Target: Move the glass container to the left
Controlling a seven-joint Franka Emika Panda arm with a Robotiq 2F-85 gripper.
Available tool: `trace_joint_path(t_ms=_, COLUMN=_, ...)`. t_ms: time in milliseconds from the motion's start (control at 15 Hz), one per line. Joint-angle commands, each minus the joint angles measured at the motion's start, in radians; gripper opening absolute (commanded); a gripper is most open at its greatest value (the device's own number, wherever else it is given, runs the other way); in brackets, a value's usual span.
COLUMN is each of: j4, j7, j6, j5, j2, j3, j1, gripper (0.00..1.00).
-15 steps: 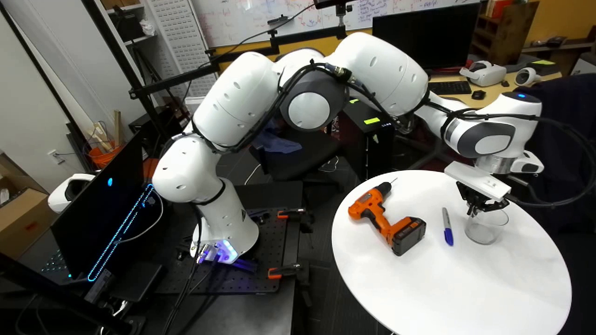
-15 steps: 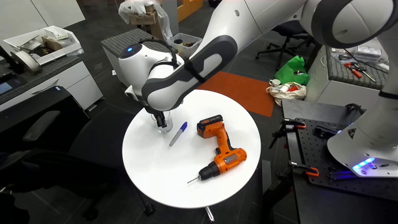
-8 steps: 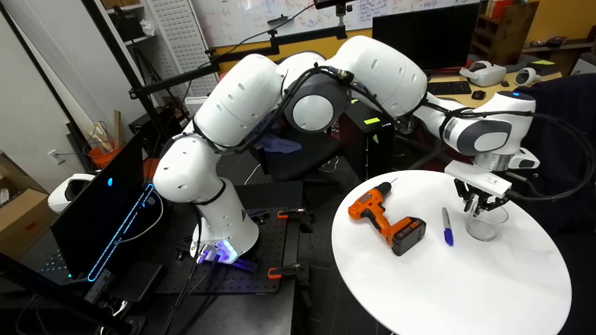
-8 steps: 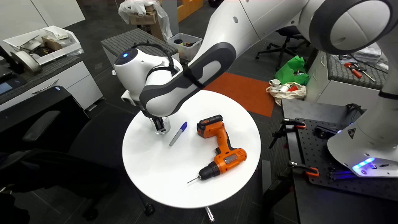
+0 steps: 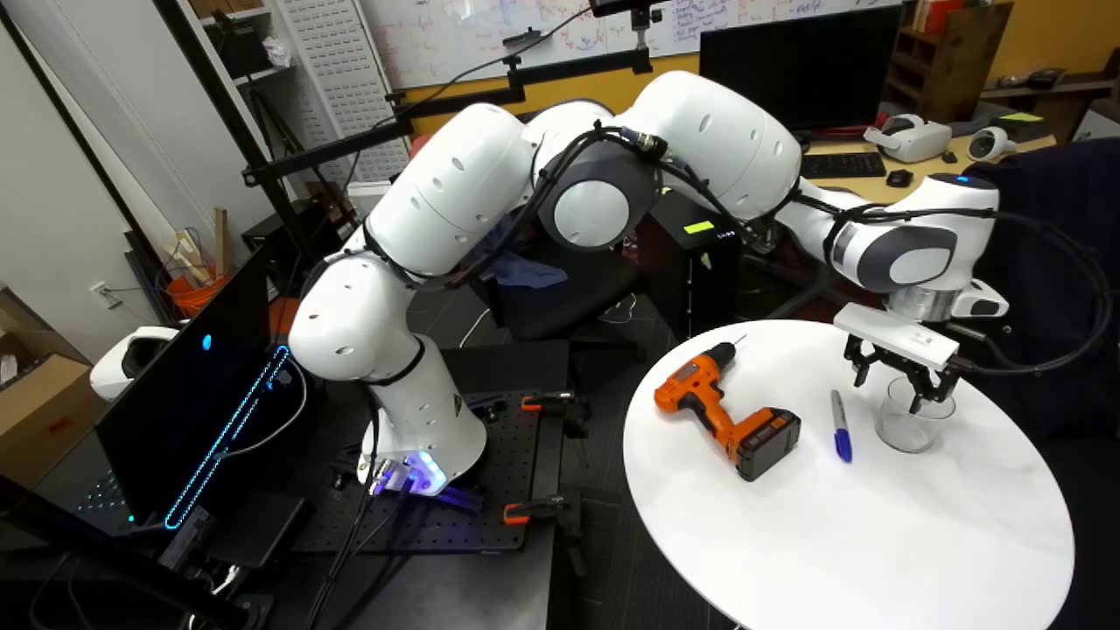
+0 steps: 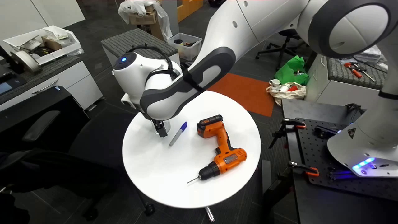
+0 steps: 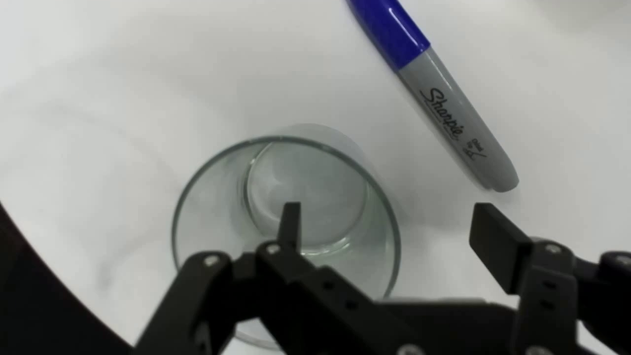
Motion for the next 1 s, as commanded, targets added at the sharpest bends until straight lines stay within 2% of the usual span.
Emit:
trace_joint_path(t_ms=0, j4=-0.029, j7=0.04, j6=-0.013, j5=-0.031, j2=-0.043, j3=-0.022, j1=0.024, gripper=1.0)
trace_joint_path(t_ms=533, j4=-0.121, j7=0.084, j6=0.005, j5=-0.042, j2=-0.145, j3=-0.029, j1=0.04, gripper=1.0)
trace_joint_path(t_ms=800, j4=-0.232, j7=0.137, j6=0.032, j5=-0.063, j2=-0.247, j3=-0.032, j1=0.053, gripper=1.0)
trace_joint_path(t_ms=933, j4=-0.311, j7=0.198, j6=0.114, j5=-0.089, j2=-0.31, j3=-0.041, j1=0.061, gripper=1.0)
